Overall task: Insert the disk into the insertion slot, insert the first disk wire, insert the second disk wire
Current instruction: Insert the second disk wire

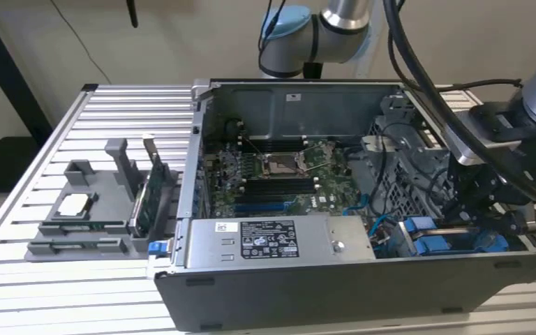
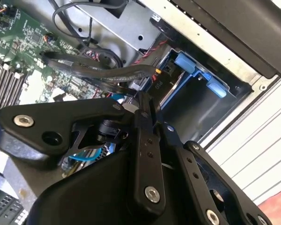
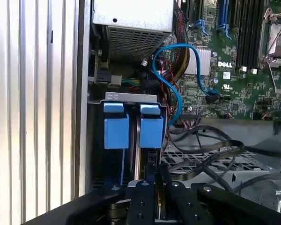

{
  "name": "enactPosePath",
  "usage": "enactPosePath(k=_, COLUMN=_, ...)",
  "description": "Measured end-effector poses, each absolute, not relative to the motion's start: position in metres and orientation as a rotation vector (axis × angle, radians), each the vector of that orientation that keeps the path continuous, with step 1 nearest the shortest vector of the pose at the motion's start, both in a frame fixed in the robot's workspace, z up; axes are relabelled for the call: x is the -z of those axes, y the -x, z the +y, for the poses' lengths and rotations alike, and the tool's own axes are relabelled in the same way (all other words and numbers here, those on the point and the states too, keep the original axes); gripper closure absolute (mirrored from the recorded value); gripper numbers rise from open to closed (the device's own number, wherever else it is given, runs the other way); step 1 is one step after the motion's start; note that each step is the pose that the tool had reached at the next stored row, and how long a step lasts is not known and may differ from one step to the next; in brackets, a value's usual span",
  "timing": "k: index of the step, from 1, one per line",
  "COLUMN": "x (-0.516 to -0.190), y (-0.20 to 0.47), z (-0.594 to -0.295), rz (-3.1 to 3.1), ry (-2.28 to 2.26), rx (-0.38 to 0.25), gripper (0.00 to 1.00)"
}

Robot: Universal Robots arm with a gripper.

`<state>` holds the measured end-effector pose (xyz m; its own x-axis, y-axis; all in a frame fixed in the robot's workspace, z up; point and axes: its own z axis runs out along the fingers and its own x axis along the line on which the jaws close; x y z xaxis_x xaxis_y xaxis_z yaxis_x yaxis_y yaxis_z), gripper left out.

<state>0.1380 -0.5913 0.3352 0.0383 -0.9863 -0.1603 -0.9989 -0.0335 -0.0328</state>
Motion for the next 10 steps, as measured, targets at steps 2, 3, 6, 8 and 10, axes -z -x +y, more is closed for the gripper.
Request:
enactPosePath(k=2, x=-0.335, y=-0.138, z=-0.591, rz=2.085, ry=2.159, rx=-0.142, gripper=0.84)
enactPosePath(k=3, x=-0.337, y=-0.138, z=-0.591, rz=2.085, ry=2.157, rx=-0.144, gripper=0.83)
enactPosePath(k=6, x=-0.349, y=-0.138, z=-0.591, rz=2.086, ry=2.158, rx=-0.142, gripper=0.76)
enactPosePath(k=8, x=-0.356, y=-0.138, z=-0.591, rz=2.087, ry=2.158, rx=-0.141, gripper=0.76)
enactPosePath(k=10, x=-0.361, y=-0.138, z=-0.591, rz=2.087, ry=2.157, rx=-0.141, gripper=0.76)
